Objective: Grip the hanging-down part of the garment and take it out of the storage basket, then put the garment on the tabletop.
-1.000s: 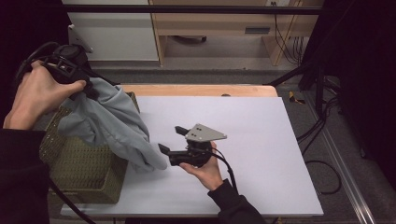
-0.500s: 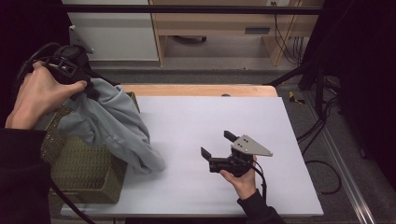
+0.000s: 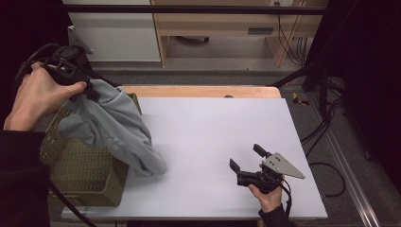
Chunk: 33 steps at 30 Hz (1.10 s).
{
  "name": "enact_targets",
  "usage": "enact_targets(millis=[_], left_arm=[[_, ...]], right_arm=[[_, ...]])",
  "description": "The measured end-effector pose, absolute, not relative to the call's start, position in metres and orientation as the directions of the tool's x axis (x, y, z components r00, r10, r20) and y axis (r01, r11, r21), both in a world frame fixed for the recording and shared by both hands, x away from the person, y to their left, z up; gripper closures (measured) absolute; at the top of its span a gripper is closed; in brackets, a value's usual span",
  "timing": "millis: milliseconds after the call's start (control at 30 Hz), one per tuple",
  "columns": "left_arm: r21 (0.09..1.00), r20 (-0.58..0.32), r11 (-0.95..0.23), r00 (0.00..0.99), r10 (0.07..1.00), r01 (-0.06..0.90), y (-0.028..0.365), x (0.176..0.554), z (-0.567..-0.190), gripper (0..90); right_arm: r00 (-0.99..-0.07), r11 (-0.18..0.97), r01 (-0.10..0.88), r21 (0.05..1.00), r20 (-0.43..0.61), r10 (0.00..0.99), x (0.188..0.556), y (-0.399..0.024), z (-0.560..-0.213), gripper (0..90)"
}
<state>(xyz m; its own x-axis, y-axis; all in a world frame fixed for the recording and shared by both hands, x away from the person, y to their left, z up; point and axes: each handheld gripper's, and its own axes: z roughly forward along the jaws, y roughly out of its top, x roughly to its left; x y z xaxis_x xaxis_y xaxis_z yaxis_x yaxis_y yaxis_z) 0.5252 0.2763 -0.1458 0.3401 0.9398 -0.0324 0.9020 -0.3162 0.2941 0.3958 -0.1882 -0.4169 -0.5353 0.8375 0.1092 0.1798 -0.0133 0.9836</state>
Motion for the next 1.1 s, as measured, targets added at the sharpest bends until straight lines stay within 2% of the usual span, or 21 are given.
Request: enact_targets(millis=[633, 1100], left_arm=[[0.304, -0.040, -0.329, 0.357, 0.933, 0.894, 0.274, 0.525, -0.146, 79.3], [0.329, -0.039, -0.416, 0.452, 0.891, 0.848, 0.236, 0.519, -0.142, 79.5]], right_arm=[[-0.507, -0.005, 0.184, 0.983, 0.099, 0.856, 0.383, -0.201, -0.429, 1.3], [-0.503, 0.003, 0.193, 0.981, 0.096, 0.859, 0.383, -0.205, -0.431, 1.3]])
